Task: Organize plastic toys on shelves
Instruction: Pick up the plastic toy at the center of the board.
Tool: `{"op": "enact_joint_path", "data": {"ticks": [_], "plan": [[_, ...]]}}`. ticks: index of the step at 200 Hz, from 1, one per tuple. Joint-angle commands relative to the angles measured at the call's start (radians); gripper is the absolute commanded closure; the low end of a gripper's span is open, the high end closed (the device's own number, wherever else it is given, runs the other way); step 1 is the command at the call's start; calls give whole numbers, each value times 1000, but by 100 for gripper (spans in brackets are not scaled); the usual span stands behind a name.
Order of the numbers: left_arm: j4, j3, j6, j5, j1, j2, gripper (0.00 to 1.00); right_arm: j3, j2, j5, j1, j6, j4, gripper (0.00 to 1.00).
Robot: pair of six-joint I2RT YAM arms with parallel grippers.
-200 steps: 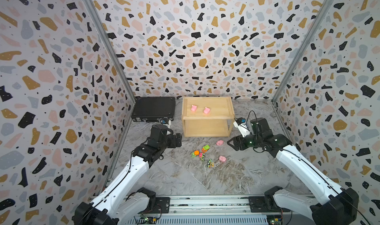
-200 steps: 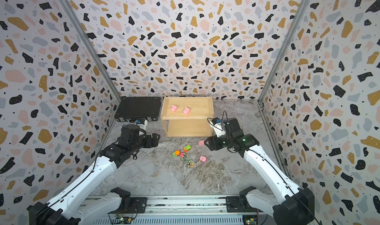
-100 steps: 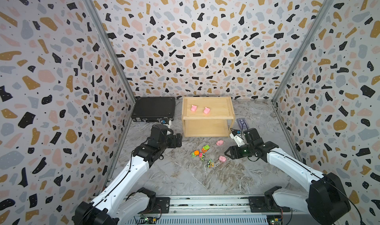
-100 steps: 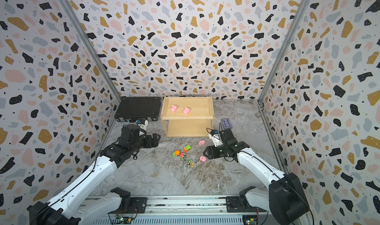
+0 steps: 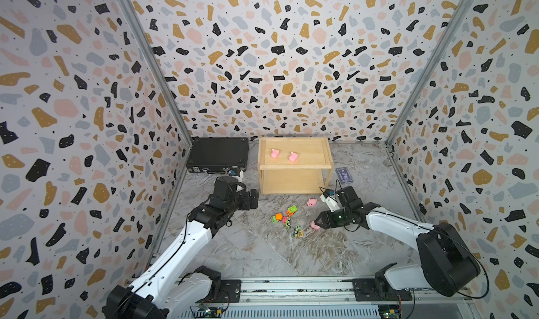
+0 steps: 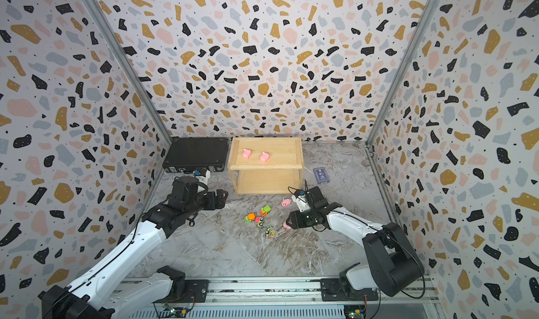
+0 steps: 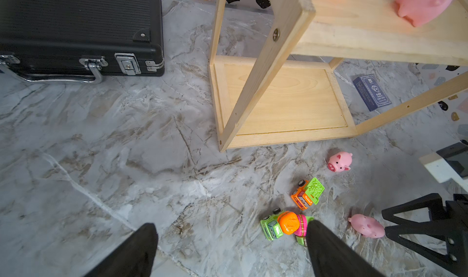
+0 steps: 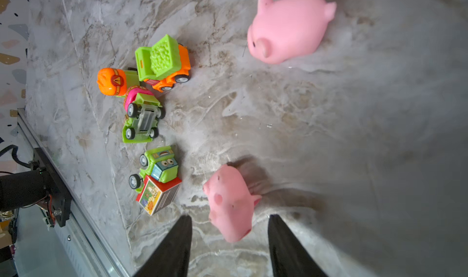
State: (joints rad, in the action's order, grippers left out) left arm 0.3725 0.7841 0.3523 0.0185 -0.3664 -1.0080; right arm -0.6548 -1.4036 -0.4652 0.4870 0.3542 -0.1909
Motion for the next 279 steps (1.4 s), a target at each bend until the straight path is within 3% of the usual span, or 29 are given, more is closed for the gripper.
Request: {"op": "enact_joint_path", "data": {"ticks": [1,62,93,112,138,157,190,210,238,279], "plan": [[-22,4,-9,6,4,-3,5,15,-29,-25,9,30,65,52],[-22,1,-9,7,4,-2,5,25,-72,-31,18,44,100,59],[-22,2,-9,11,5,2,5,29,-69,-36,18,54,110,91],[-32,1,-12,37,3,13,5,31,-23,-14,18,60,91,100],[-103,-15,-9,117,-6,28,5,-1,45,-17,15,57,12,100],[-210,-39,-25,161,-79,41,4,-54,92,-60,14,44,-67,100],[-414,-122,-151,200,-245,43,5,-186,145,-152,14,-20,-253,100],[-494,-156,-266,328,-276,21,6,-253,155,-194,14,-62,-352,100],[-511,-146,-375,420,-327,-38,9,-293,139,-290,14,-74,-380,100],[-514,-193,-706,330,-464,-40,8,-310,101,-392,14,-69,-383,100]]}}
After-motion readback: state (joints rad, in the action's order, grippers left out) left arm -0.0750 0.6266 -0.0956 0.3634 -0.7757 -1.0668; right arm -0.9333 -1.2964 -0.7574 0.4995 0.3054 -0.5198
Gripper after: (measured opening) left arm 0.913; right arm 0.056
